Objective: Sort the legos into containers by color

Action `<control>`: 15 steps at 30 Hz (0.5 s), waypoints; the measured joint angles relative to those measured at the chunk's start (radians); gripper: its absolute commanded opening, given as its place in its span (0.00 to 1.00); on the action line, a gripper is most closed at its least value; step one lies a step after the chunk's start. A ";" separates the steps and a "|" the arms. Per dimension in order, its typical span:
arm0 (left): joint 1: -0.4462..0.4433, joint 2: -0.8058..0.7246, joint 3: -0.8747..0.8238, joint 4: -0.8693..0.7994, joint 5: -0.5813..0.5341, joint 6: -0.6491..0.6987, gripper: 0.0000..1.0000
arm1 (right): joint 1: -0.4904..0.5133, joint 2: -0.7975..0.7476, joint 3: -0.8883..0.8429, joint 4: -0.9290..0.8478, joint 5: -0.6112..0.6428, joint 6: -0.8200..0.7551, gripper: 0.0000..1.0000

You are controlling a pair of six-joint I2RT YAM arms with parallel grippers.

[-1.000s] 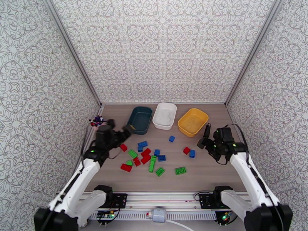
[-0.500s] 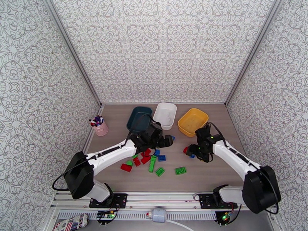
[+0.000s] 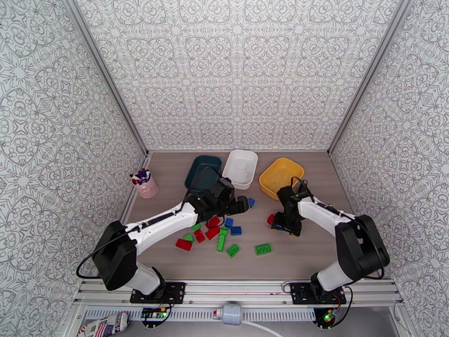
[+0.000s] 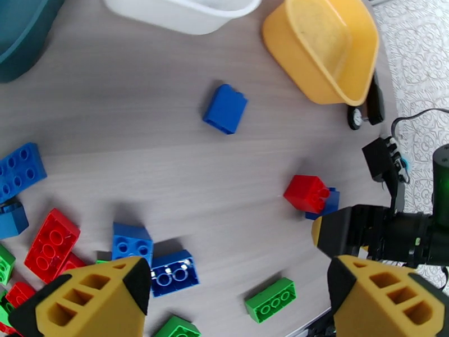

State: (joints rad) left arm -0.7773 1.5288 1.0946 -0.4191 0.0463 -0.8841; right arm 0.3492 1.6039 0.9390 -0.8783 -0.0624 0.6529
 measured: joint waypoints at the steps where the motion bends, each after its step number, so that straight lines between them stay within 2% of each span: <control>1: 0.005 -0.005 -0.008 0.000 0.000 -0.004 0.88 | 0.000 0.014 0.010 0.003 0.003 -0.003 0.69; 8: 0.038 -0.044 -0.050 0.003 0.000 -0.015 0.89 | 0.000 0.102 0.092 0.015 0.017 -0.018 0.62; 12: 0.045 -0.045 -0.049 -0.001 0.001 -0.012 0.89 | 0.000 0.117 0.110 0.018 0.023 -0.022 0.55; 15: 0.044 -0.034 -0.025 -0.025 0.004 0.005 0.89 | 0.000 0.117 0.110 0.017 0.026 -0.021 0.46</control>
State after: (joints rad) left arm -0.7330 1.4952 1.0695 -0.4442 0.0505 -0.8787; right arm 0.3489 1.7210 1.0489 -0.8616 -0.0364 0.6323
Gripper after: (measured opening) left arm 0.888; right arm 0.508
